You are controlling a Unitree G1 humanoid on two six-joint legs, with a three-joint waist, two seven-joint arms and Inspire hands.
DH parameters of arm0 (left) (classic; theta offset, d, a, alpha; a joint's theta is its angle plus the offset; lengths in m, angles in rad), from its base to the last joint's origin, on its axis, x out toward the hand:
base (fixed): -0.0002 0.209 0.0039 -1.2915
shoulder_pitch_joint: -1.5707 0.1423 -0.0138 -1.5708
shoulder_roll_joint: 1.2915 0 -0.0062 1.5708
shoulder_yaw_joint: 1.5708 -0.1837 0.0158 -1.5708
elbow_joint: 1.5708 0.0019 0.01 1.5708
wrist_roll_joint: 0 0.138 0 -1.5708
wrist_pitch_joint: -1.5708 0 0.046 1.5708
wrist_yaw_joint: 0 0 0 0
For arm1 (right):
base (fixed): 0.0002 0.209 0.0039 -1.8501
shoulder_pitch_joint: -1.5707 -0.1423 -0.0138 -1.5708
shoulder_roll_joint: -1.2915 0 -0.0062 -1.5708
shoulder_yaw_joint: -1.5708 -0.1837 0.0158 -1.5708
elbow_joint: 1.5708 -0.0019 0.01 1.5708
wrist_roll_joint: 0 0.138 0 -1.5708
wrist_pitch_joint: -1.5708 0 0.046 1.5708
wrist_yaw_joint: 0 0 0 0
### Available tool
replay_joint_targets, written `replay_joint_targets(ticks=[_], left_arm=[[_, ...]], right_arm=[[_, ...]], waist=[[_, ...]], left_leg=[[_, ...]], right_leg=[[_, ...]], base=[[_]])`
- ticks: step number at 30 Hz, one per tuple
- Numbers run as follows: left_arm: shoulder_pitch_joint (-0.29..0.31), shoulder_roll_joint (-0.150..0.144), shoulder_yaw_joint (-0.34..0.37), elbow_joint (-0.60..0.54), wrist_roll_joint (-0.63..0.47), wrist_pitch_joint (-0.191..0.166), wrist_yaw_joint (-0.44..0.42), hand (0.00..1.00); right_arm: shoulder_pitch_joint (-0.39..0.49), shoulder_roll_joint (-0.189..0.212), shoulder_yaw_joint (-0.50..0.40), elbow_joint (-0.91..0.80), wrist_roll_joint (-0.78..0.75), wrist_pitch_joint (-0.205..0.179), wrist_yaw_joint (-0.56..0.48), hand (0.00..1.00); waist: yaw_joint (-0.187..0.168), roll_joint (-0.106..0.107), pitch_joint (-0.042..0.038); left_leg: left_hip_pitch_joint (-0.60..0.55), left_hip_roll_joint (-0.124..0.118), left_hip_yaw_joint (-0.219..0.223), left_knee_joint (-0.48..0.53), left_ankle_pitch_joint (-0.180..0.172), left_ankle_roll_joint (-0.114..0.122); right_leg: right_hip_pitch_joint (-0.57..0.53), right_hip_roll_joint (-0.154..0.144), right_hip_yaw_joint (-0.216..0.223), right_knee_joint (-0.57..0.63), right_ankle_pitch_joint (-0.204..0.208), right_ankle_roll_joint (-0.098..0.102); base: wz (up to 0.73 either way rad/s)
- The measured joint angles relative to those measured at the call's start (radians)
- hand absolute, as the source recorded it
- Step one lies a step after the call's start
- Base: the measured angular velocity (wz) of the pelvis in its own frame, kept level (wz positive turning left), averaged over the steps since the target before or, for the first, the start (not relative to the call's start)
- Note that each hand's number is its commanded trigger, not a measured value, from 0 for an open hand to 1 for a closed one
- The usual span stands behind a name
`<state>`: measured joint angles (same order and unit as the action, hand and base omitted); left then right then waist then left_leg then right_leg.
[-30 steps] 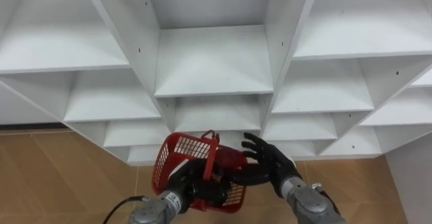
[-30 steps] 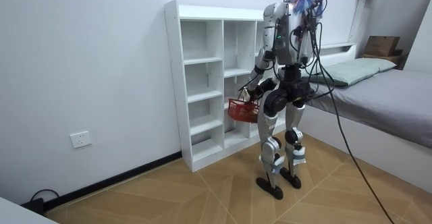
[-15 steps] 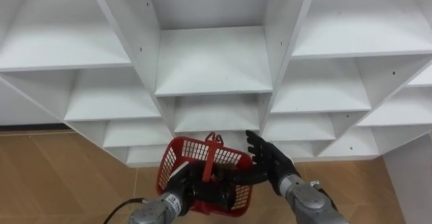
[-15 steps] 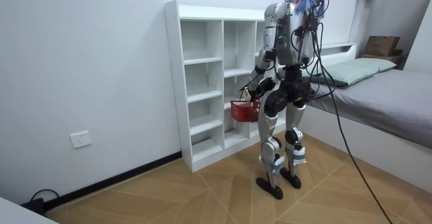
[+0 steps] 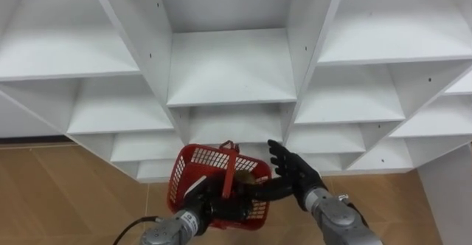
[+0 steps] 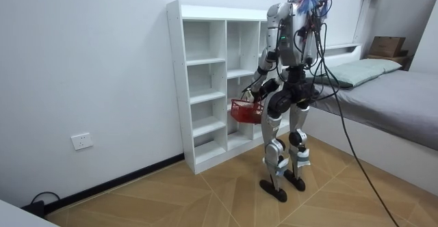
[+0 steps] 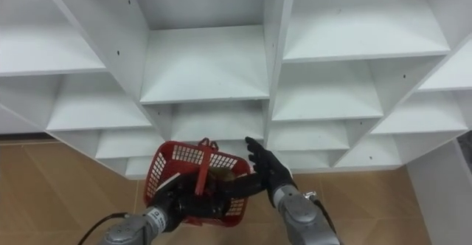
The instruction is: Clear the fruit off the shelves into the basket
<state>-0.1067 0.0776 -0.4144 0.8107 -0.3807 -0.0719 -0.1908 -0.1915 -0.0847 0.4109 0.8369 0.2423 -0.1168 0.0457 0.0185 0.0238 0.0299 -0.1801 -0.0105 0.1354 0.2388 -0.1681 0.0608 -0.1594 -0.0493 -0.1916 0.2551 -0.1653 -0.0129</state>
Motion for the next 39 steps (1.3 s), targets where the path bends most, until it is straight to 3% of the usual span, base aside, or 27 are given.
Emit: replay_joint_targets(ticks=[8,11,13,18,21,28,31,39], left_arm=[[0.009,0.005,0.015,0.048,0.001,0.0,0.0,1.0],[0.018,0.029,0.015,0.062,0.001,0.0,0.001,1.0],[0.03,0.056,0.016,0.066,0.002,-0.004,0.004,1.0],[0.051,0.078,0.022,0.113,0.001,-0.008,0.032,1.0],[0.088,0.076,0.065,0.115,0.002,-0.01,0.054,1.0],[0.173,0.072,0.211,0.116,0.002,-0.013,0.081,1.0],[0.212,0.071,0.255,0.127,0.004,-0.02,0.099,1.0],[0.236,0.069,0.296,0.127,0.099,-0.025,0.189,1.0]], right_arm=[[0.04,-0.008,0.0,-0.029,-0.013,0.0,-0.002,0.0],[0.069,-0.032,0.006,-0.034,-0.01,0.0,-0.003,0.0],[0.092,-0.05,0.004,-0.052,-0.008,0.0,-0.017,0.0],[0.131,-0.078,-0.002,-0.06,-0.009,-0.007,-0.032,0.0],[0.157,-0.078,-0.012,-0.044,-0.018,-0.014,-0.043,0.0],[0.238,-0.075,-0.109,-0.091,-0.035,-0.014,-0.08,0.0],[0.282,-0.073,-0.14,-0.105,-0.065,-0.031,-0.092,0.0],[0.299,-0.075,-0.158,-0.064,-0.116,-0.049,-0.13,0.0]], waist=[[0.009,-0.002,-0.0001],[0.011,-0.007,-0.0025],[0.01,-0.016,-0.0075],[0.008,-0.035,-0.0181],[0.01,-0.038,-0.0227],[0.013,-0.036,-0.0227],[0.015,-0.033,-0.0232],[0.014,-0.034,-0.0235]], left_leg=[[0.035,-0.001,0.001,-0.017,0.0,0.0],[0.043,-0.001,0.001,-0.018,0.0,-0.001],[0.046,-0.001,0.001,-0.02,0.0,-0.001],[0.089,-0.003,0.002,-0.036,0.0,-0.001],[0.109,-0.003,0.001,-0.043,-0.001,-0.002],[0.133,-0.003,-0.003,-0.047,-0.001,-0.002],[0.168,-0.004,-0.002,-0.06,-0.003,-0.004],[0.175,-0.003,0.0,-0.061,-0.003,-0.006]], right_leg=[[0.036,0.002,-0.003,-0.02,0.0,0.0],[0.042,0.002,-0.002,-0.02,0.0,0.0],[0.043,0.002,-0.002,-0.02,0.0,0.0],[0.087,0.004,-0.001,-0.038,0.0,0.001],[0.112,0.005,-0.004,-0.052,0.001,0.001],[0.137,0.006,-0.008,-0.054,0.001,0.001],[0.171,0.007,-0.009,-0.068,0.001,0.002],[0.18,0.011,-0.003,-0.083,0.0,0.002]], base=[[0.0],[0.0],[0.0],[0.0],[0.0],[0.0],[-0.02],[-0.01]])
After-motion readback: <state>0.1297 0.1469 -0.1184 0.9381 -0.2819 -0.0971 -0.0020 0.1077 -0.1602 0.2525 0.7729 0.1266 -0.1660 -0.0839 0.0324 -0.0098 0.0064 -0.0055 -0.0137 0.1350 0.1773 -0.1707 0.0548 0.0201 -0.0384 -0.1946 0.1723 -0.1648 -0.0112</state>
